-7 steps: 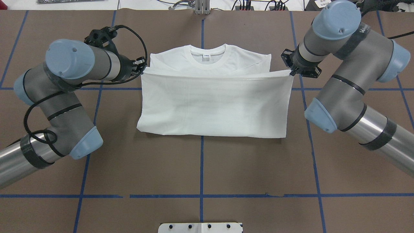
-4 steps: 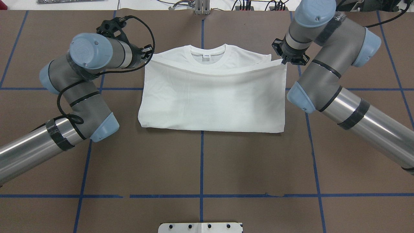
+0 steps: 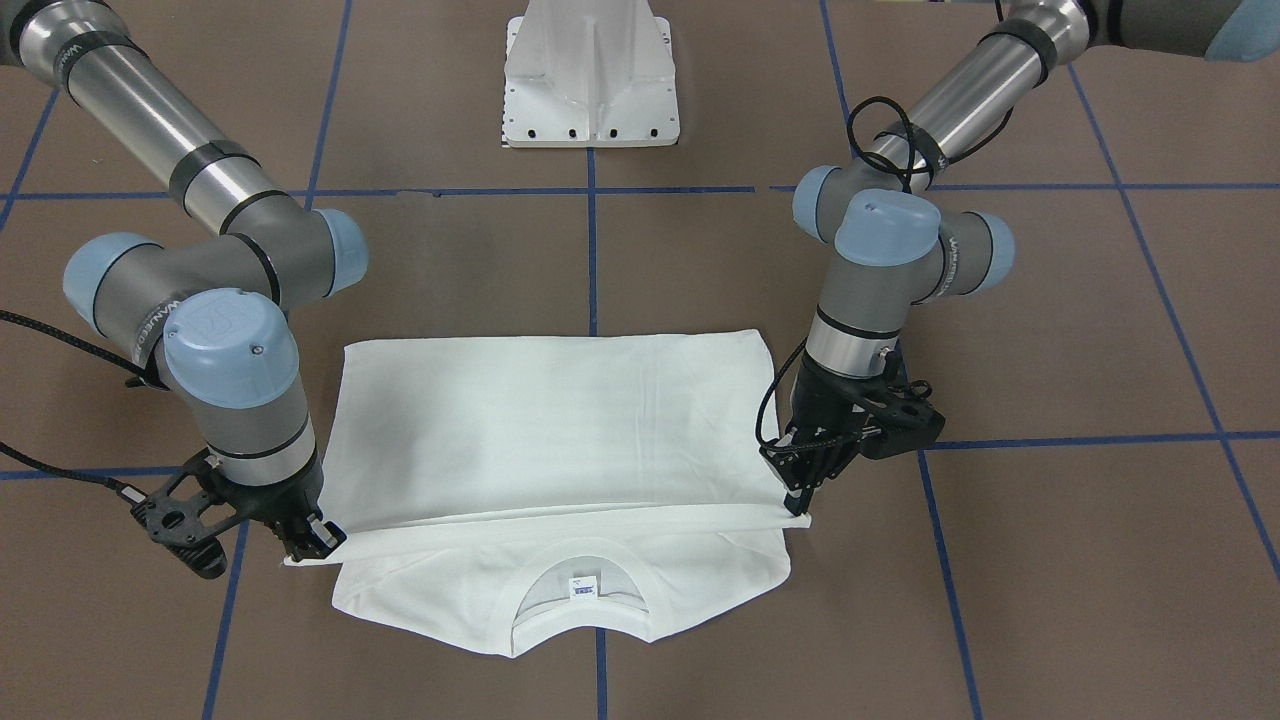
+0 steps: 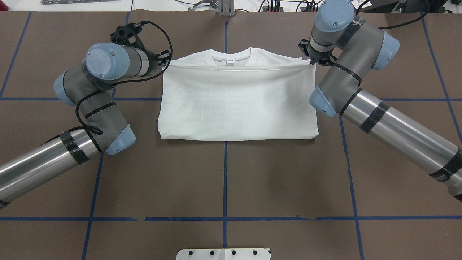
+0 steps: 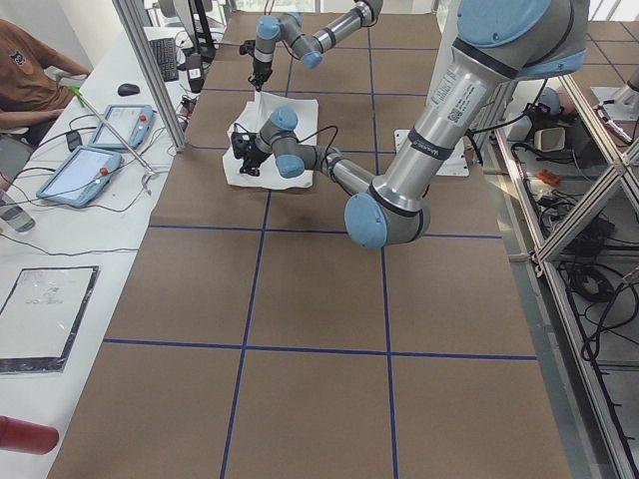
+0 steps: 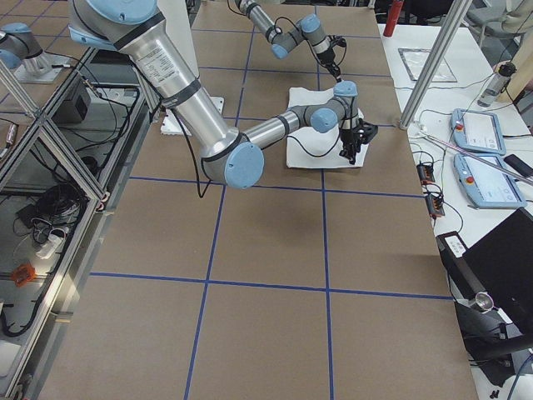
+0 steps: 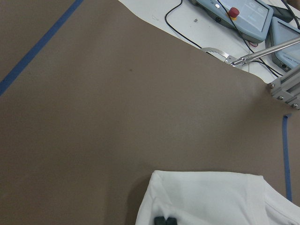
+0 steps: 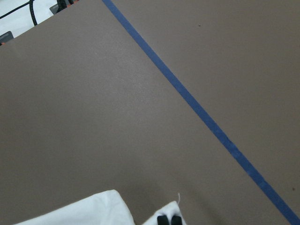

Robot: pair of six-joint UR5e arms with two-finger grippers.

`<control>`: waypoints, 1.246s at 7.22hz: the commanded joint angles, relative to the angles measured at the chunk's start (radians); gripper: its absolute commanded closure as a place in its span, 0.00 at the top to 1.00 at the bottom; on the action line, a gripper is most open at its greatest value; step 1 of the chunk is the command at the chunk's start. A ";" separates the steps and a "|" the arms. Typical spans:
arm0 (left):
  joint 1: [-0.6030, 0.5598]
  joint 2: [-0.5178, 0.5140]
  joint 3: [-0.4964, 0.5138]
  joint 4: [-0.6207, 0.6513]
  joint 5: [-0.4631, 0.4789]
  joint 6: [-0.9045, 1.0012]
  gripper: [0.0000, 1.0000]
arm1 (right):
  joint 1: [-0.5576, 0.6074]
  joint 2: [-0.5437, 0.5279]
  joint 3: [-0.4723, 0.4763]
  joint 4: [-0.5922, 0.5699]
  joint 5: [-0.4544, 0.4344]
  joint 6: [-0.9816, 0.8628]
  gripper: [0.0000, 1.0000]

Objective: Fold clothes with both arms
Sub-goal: 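Release the hem near the collar and raise both grippers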

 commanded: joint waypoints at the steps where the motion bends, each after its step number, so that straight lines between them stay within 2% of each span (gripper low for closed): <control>1: -0.004 0.004 -0.002 0.000 0.000 0.015 0.00 | 0.001 0.027 -0.016 0.000 -0.005 0.002 0.00; 6: -0.015 0.010 -0.002 0.001 0.000 0.028 0.00 | -0.001 0.047 -0.074 0.031 -0.008 0.002 0.01; 7: -0.014 0.010 -0.002 0.000 0.000 0.023 0.17 | -0.002 0.055 -0.074 0.031 -0.008 0.008 0.40; 8: -0.015 0.010 0.000 0.000 0.000 0.023 0.36 | -0.002 0.061 -0.074 0.031 -0.005 0.009 0.46; 9: -0.017 0.010 -0.003 -0.002 0.000 0.020 0.44 | -0.002 0.062 -0.078 0.031 -0.002 0.008 0.56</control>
